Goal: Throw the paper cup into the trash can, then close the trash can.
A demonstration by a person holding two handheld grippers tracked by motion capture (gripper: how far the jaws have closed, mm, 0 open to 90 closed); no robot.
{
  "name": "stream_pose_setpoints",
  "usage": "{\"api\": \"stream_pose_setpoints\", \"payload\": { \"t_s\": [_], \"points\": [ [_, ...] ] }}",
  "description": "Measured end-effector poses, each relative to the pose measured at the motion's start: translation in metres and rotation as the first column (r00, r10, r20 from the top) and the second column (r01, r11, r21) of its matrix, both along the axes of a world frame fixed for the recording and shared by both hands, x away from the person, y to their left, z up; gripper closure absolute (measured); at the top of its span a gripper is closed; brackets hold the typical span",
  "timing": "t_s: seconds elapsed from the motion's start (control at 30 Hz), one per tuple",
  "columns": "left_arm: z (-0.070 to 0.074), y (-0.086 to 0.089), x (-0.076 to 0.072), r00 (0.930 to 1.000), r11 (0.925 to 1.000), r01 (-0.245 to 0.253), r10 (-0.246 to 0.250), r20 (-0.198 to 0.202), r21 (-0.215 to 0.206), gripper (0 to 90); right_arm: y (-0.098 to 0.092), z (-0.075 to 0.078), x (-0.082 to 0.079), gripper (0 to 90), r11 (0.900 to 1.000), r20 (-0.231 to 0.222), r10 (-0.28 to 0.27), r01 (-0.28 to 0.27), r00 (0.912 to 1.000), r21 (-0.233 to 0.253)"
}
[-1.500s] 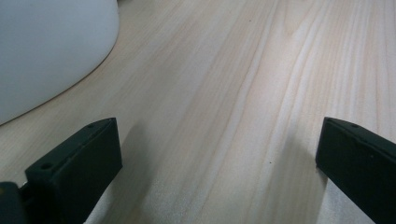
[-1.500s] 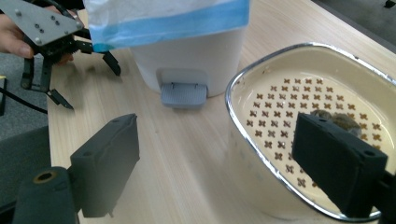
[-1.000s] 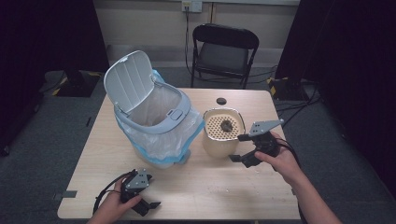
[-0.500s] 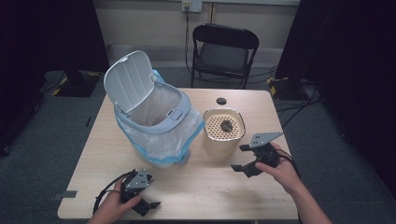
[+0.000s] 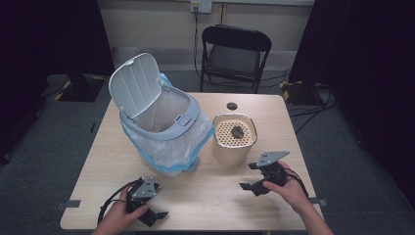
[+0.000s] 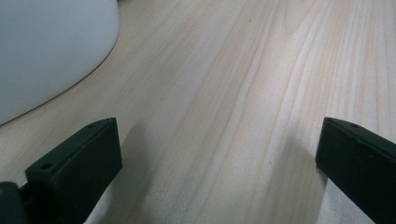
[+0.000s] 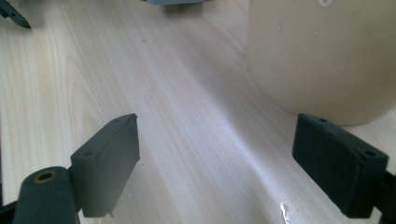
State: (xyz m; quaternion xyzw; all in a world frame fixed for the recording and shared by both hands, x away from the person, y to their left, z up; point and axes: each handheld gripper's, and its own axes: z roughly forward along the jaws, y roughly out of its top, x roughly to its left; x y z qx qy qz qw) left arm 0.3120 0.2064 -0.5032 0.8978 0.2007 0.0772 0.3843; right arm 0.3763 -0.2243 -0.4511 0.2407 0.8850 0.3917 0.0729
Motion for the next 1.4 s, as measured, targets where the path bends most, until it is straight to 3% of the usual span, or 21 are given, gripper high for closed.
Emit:
{"api": "stream_pose_setpoints", "payload": {
  "t_s": [0.13, 0.4, 0.63, 0.8, 0.93, 1.4],
  "points": [
    [0.000, 0.000, 0.000, 1.0000, 1.0000, 0.002, -0.002, 0.001, 0.003, 0.0, -0.001, -0.006, 0.000, 14.4, 1.000, -0.018, -0.004, 0.004, 0.9998, 0.009],
    [0.000, 0.000, 0.000, 1.0000, 1.0000, 0.000, 0.000, 0.000, -0.001, 0.0, -0.001, -0.024, 0.000, 14.4, 1.000, 0.013, -0.009, 0.009, 0.9999, 0.001],
    [0.000, 0.000, 0.000, 1.0000, 1.0000, -0.001, 0.001, 0.000, 0.000, 0.0, -0.005, -0.037, 0.001, 14.3, 0.999, -0.003, -0.038, 0.038, 0.9993, 0.016],
    [0.000, 0.000, 0.000, 1.0000, 1.0000, -0.001, 0.001, 0.000, 0.000, 0.0, -0.005, -0.045, 0.001, 14.4, 0.999, 0.009, -0.033, 0.033, 0.9994, -0.021],
    [0.000, 0.000, 0.000, 1.0000, 1.0000, -0.001, 0.001, 0.000, 0.000, 0.0, -0.004, -0.048, 0.001, 13.5, 0.999, 0.051, -0.032, 0.033, 0.9982, -0.037],
    [0.000, 0.001, 0.000, 0.9999, 0.9999, 0.010, -0.010, -0.001, 0.002, 0.0, -0.004, -0.049, 0.001, 11.7, 0.999, 0.051, -0.038, 0.039, 0.9980, -0.028]
  ]
}}
